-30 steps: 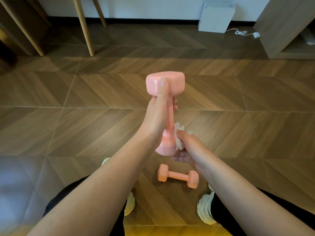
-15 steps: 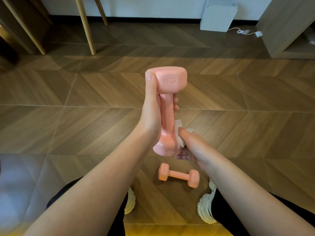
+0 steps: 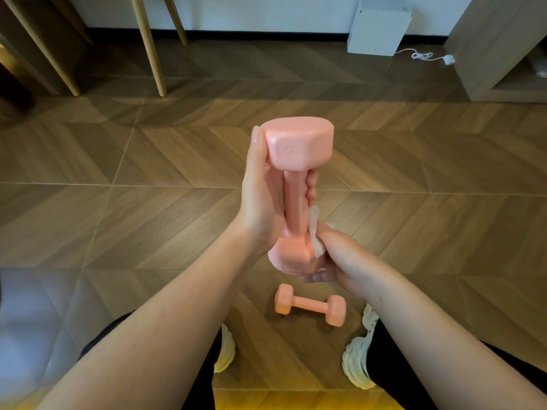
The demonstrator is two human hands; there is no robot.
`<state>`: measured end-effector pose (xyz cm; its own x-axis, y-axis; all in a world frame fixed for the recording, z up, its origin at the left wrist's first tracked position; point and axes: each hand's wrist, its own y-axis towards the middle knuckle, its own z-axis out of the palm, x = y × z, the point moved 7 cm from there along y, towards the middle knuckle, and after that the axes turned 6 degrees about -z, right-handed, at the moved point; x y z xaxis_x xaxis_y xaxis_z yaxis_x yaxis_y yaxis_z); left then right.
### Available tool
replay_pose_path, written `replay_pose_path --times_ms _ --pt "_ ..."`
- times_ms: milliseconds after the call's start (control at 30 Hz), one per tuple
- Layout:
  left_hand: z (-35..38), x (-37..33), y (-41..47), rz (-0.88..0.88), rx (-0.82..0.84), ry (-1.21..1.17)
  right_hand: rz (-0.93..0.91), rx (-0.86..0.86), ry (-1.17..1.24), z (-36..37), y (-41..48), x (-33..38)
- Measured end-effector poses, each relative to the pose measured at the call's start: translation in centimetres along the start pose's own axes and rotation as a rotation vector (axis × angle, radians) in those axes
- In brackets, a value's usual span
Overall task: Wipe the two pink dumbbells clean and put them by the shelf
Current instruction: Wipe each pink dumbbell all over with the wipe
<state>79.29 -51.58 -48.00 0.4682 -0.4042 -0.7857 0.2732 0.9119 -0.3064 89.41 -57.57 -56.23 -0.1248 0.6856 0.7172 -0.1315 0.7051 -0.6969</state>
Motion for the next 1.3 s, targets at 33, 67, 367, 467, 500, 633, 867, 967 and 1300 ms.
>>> replay_pose_path --times_ms 33,67,367,467,500,633,867,967,1300 --pt "0.0 0.0 0.0 -0.012 0.013 -0.023 -0.002 0.024 0.028 -0.1 -0.2 0.1" --pt "-0.1 -0.1 0.0 -0.018 0.021 -0.044 -0.005 0.041 0.048 -0.2 -0.3 0.2" --pt "0.6 0.7 0.1 -0.061 0.073 -0.029 0.002 0.025 0.025 0.6 -0.4 -0.4" --pt "0.3 1.3 0.4 -0.056 -0.023 0.202 0.033 -0.059 0.072 0.3 -0.3 -1.0" --pt "0.2 1.4 0.4 -0.049 -0.061 0.303 0.047 -0.084 0.096 0.3 -0.2 -1.2" --pt "-0.4 1.7 0.1 -0.051 -0.193 0.436 0.073 -0.148 0.170 0.5 -0.1 -1.2" --pt "-0.2 0.5 -0.4 0.000 -0.178 0.301 0.032 -0.072 0.149 1.2 0.2 -0.7" --pt "0.4 0.4 -0.5 -0.003 -0.103 0.234 0.055 -0.014 0.125 1.5 -0.2 -0.8" --pt "-0.1 0.7 -0.5 -0.052 -0.094 0.160 0.038 0.154 0.174 1.5 -0.7 -0.5"
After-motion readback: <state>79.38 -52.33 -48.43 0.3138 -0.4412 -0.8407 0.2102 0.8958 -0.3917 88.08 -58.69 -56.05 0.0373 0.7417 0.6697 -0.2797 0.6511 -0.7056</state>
